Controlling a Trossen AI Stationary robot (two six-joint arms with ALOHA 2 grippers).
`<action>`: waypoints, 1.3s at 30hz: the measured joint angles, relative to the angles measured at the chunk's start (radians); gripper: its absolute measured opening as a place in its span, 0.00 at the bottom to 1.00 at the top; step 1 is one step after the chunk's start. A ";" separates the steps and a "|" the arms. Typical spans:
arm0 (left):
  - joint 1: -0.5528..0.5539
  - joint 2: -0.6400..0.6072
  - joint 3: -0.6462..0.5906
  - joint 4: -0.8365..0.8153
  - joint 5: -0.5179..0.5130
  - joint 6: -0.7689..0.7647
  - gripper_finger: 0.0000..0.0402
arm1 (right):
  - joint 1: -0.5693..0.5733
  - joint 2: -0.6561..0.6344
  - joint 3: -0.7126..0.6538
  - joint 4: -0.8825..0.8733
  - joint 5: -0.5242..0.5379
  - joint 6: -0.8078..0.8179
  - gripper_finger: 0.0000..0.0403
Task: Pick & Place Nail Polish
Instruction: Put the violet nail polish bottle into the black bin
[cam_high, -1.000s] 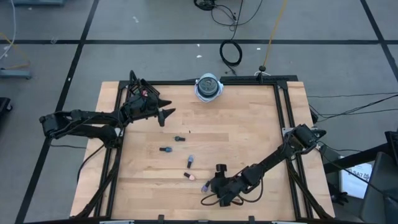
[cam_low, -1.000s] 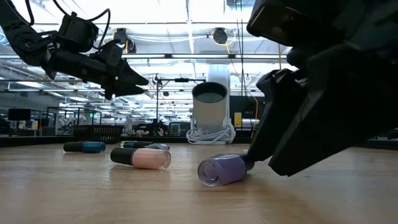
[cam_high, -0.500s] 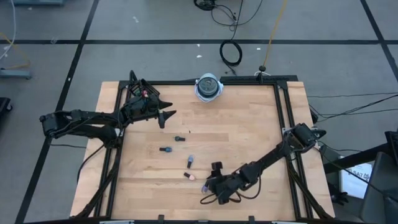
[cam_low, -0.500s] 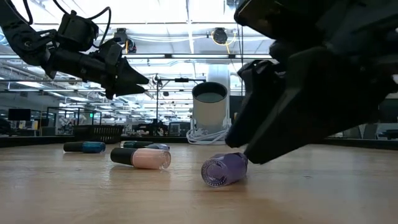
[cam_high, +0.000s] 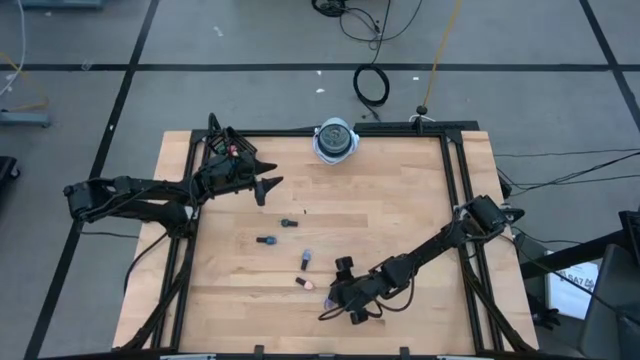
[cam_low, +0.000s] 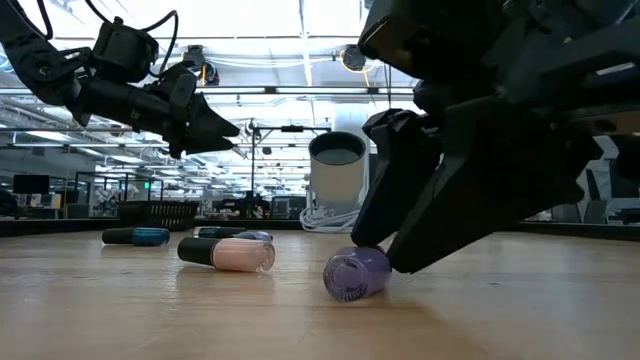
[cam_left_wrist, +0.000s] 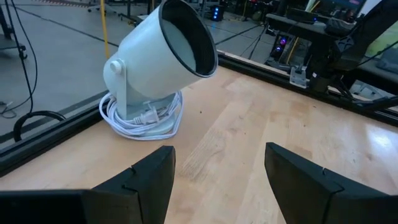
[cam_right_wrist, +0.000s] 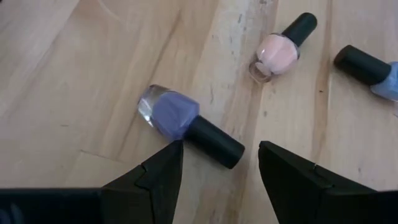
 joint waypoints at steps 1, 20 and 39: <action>0.000 0.000 0.000 0.000 0.000 0.000 0.61 | 0.000 0.000 0.000 0.000 0.000 0.000 0.49; 0.000 0.000 0.000 0.000 -0.001 0.001 0.61 | 0.023 0.000 0.000 0.003 -0.024 0.068 0.49; 0.000 0.000 0.000 0.000 -0.001 0.001 0.61 | 0.023 0.073 0.002 0.103 -0.022 0.069 0.49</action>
